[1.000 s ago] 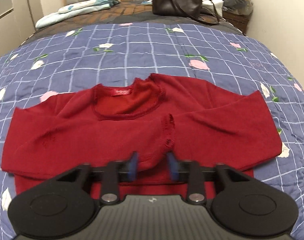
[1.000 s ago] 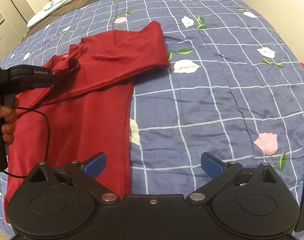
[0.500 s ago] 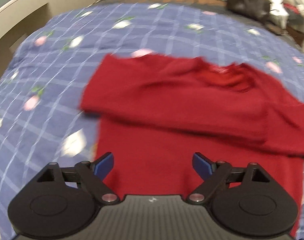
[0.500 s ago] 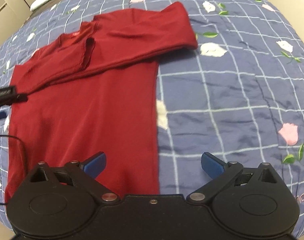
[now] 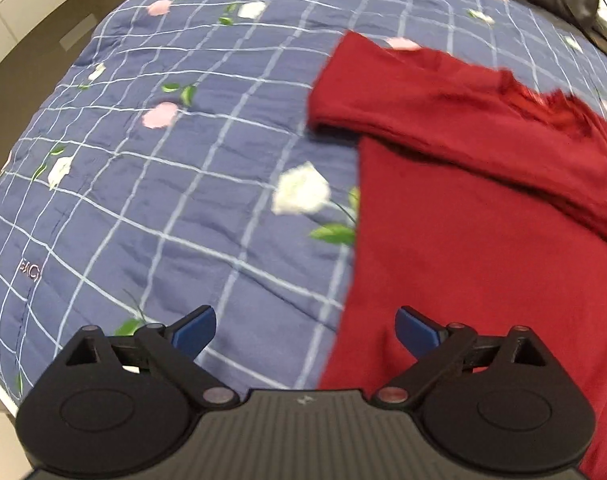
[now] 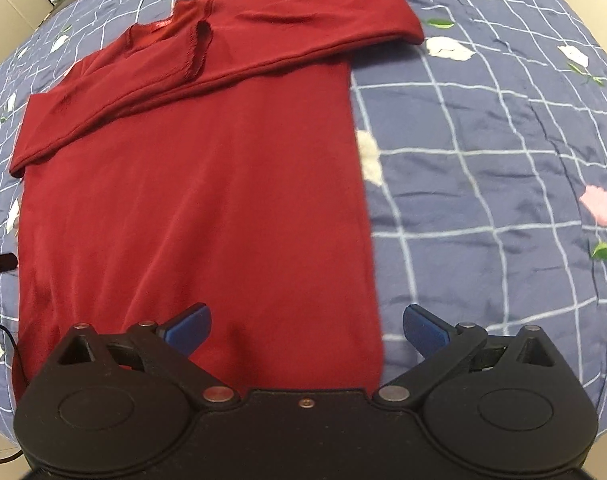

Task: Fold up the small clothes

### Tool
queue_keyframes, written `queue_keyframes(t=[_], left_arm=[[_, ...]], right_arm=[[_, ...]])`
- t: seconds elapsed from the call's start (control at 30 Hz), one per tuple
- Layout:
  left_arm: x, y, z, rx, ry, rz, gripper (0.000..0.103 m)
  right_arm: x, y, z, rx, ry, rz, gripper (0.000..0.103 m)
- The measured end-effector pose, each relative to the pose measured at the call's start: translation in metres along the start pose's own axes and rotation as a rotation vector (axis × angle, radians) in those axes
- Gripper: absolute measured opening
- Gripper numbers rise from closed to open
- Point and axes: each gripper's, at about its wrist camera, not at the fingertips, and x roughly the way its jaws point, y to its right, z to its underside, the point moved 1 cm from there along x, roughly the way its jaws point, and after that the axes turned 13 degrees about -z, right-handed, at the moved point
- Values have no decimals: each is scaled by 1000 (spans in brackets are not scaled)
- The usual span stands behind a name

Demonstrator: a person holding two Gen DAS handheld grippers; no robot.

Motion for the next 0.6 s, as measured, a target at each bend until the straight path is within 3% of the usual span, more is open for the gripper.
queue_keyframes(t=[0.13,0.3,0.4,0.6], left_arm=[[9,-23,-30,-57,35,15,100],[31,-36,-70,-21,97,27,100],[46,-41,-87,-37,119,113,100],[73,-49,-109,-125,132,364,98]], right_arm=[[4,-17,0,-3,18,10,102],[12,-52,-17,-86,81,-4,102],[24,-75,-44,-154,132,-15,102],[55,-100,-110,-221,236,-25,101]])
